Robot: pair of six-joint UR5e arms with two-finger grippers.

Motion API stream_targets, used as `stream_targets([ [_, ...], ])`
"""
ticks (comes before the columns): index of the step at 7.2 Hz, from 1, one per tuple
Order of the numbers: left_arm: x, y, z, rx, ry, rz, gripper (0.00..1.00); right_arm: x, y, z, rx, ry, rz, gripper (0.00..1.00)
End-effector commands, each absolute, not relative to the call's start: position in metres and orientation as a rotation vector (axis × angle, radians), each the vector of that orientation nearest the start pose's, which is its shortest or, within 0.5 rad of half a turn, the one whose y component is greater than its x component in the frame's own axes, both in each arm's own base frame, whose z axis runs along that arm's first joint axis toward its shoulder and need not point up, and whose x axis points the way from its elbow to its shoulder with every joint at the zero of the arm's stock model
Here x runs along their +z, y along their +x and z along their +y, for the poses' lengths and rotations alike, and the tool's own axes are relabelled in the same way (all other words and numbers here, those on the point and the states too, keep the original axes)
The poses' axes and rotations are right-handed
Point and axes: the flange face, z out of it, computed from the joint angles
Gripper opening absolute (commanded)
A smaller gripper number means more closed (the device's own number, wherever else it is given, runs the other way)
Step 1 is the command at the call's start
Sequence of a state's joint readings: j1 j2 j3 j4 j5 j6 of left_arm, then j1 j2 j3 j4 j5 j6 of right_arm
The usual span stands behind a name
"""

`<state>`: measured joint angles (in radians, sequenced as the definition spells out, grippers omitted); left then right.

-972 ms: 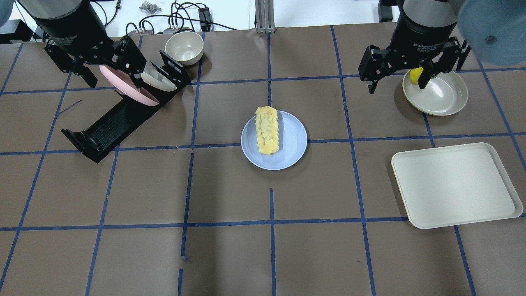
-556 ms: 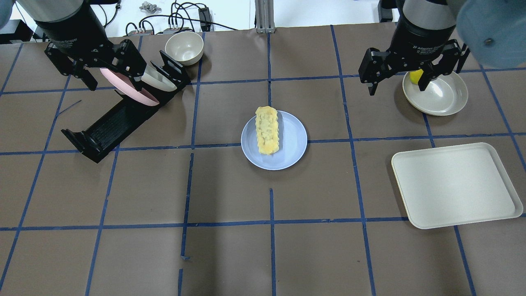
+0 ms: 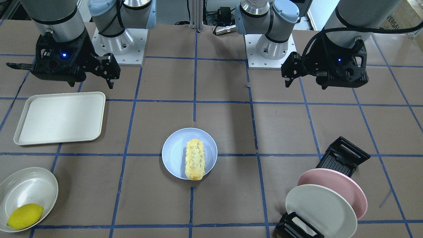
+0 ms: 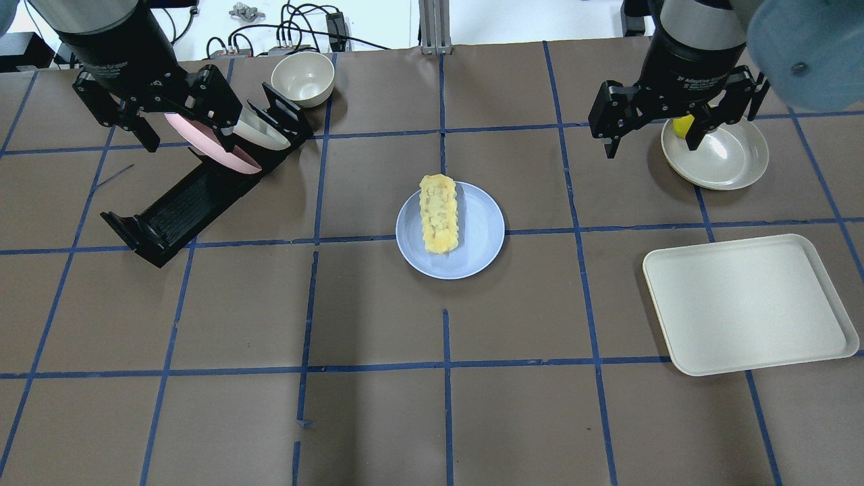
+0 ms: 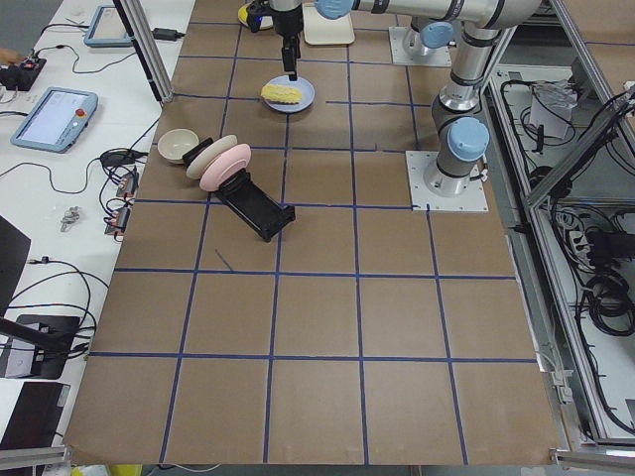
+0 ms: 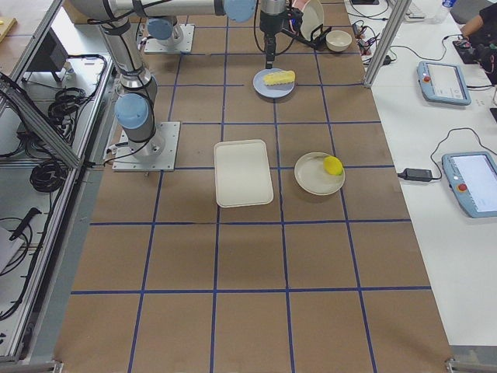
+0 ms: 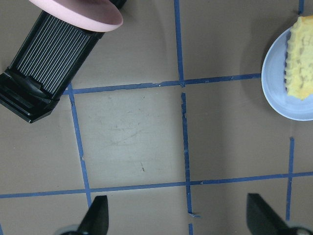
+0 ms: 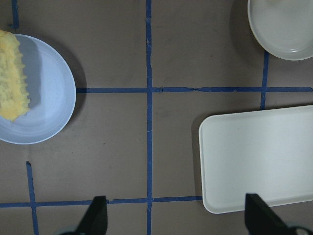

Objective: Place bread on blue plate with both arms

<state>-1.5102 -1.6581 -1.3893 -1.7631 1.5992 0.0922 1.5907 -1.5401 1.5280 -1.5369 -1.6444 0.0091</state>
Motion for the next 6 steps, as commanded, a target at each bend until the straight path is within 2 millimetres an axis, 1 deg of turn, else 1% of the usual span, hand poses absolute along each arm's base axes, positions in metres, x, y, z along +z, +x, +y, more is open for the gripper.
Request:
stream_targets([
  [1,0.512,-0.101,-0.519,0.168,0.007,3.089,1.0,0.489,0.136,-0.5,0.038,-0.021,3.215,1.0],
  [3,0.509,-0.105,-0.514,0.182,0.03,3.098,1.0,0.488,0.136,-0.502,0.04,-0.019,3.215,1.0],
  [4,0.507,-0.115,-0.512,0.186,0.058,3.096,1.0,0.487,0.136,-0.502,0.045,-0.019,3.215,1.0],
  [5,0.503,-0.117,-0.515,0.195,0.042,3.098,1.0,0.486,0.136,-0.502,0.048,-0.022,3.217,1.0],
  [6,0.505,-0.117,-0.513,0.192,0.033,3.097,1.0,0.486,0.136,-0.502,0.048,-0.019,3.217,1.0],
])
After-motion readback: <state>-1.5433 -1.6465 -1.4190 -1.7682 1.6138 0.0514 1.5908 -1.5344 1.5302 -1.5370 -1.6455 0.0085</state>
